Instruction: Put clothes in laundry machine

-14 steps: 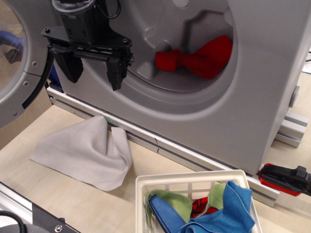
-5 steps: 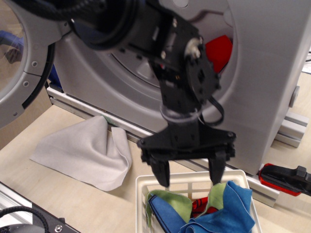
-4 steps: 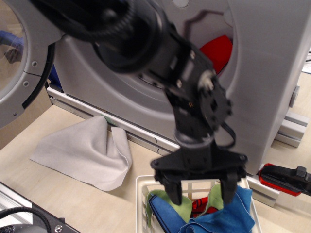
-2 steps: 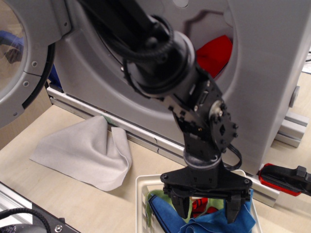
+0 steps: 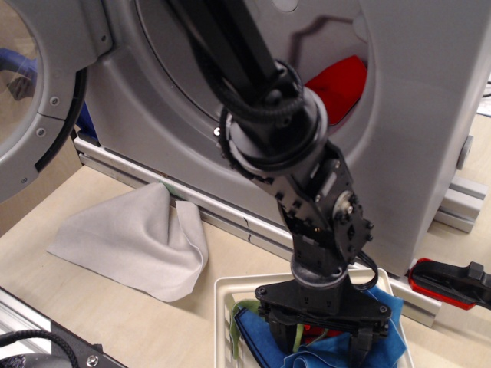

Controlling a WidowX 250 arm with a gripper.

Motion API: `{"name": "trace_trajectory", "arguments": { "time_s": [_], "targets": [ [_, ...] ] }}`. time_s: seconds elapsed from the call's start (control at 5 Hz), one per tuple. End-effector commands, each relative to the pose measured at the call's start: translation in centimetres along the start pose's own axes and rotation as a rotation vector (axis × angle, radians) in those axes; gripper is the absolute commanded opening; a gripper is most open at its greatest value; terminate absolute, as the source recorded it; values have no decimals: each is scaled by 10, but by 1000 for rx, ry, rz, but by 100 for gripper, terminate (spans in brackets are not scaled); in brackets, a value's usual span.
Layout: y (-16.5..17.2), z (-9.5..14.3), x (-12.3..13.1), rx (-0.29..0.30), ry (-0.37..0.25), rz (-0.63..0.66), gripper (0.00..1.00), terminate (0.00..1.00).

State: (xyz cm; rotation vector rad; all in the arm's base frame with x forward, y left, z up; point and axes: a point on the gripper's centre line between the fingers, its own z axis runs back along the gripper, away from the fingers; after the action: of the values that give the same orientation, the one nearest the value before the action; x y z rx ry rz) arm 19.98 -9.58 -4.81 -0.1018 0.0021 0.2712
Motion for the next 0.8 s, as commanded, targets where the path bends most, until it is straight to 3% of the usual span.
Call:
{"name": "trace_trajectory", "arguments": {
  "time_s": [0.0,0.4,0.6],
  "targets": [
    [2,-11,7,5,-5,-5,0,0],
    [1,4,5,-13,-25,-12,0,0],
    [-1,26,5,-25,-87,-17,0,0]
  ]
}}
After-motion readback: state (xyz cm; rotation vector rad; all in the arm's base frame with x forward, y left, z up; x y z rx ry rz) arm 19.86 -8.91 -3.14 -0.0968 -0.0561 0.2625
